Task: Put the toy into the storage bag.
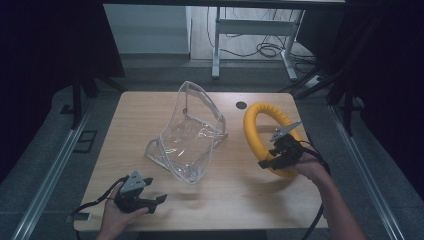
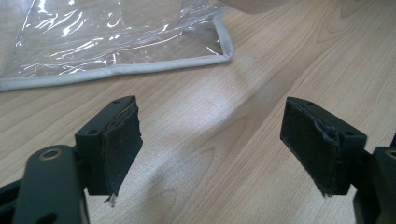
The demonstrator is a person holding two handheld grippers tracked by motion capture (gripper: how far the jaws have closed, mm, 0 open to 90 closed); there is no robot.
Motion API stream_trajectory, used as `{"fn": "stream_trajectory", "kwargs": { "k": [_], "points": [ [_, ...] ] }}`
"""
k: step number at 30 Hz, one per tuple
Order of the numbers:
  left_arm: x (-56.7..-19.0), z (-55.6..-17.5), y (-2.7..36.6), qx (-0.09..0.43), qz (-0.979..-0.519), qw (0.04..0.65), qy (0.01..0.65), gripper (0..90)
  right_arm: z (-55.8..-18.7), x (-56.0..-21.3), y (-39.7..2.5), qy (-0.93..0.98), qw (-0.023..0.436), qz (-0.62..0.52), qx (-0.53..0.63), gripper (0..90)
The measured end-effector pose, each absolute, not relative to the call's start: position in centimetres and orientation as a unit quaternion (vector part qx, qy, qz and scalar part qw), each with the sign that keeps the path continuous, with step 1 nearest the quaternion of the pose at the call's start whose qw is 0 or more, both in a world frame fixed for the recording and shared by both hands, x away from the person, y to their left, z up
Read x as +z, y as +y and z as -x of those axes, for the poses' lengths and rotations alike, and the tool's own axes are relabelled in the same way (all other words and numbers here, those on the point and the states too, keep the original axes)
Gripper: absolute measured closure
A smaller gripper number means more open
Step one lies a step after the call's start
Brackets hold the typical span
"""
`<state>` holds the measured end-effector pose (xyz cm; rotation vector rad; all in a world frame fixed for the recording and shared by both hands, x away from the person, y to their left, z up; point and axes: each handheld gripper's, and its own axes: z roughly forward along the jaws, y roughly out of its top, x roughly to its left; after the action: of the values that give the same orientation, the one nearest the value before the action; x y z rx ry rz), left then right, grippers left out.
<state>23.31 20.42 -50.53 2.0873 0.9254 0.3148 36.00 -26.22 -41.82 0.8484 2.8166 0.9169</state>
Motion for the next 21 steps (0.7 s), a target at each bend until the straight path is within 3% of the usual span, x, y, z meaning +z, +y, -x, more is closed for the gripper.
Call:
{"fn": "stream_trajectory", "kwargs": {
  "k": [21],
  "points": [
    [-50.5, -23.4, 20.4, 0.125, -0.827, 0.408, 0.367, 20.1, -35.6, -39.4, -26.7, 0.876, 0.070, -0.279, 0.388, 51.6]
  ]
}}
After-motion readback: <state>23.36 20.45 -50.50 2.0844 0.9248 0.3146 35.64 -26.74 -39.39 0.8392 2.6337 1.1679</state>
